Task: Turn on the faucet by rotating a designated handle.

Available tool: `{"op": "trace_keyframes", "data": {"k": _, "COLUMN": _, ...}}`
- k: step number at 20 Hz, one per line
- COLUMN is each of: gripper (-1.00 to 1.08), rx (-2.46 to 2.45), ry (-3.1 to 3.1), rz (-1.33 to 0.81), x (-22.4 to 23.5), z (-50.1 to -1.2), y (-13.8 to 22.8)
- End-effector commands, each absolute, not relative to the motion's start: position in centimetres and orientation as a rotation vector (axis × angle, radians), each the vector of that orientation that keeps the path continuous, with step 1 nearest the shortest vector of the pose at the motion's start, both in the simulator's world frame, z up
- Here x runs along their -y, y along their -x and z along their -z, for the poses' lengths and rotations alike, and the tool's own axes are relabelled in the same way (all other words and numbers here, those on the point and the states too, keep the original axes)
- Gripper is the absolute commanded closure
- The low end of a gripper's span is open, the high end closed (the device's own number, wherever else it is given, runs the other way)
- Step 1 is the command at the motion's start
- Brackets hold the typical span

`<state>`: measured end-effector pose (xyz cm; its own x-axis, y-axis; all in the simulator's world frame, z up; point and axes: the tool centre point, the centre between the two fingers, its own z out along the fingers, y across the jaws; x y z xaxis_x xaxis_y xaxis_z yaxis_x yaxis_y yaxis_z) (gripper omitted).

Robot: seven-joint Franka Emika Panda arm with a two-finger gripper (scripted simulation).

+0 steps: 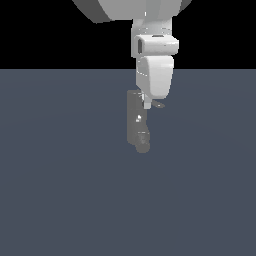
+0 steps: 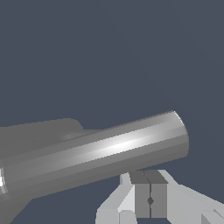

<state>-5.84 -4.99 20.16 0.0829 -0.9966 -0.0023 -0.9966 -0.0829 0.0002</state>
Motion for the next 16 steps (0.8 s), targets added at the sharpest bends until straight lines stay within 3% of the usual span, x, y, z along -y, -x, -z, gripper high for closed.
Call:
{"op": "trace_keyframes", "data": {"k": 1, "gripper": 1.08, "rx": -2.16, "ry": 2.281, "rz": 0.0, "x": 8.0, "z": -20.2, "y": 5.9}}
{"op": "trace_keyframes", "data": {"k": 16, "gripper": 1.08, "rx": -2.136, "ry": 2.302, "rz": -0.001, "x": 10.6, "z": -20.2, "y": 2.8}}
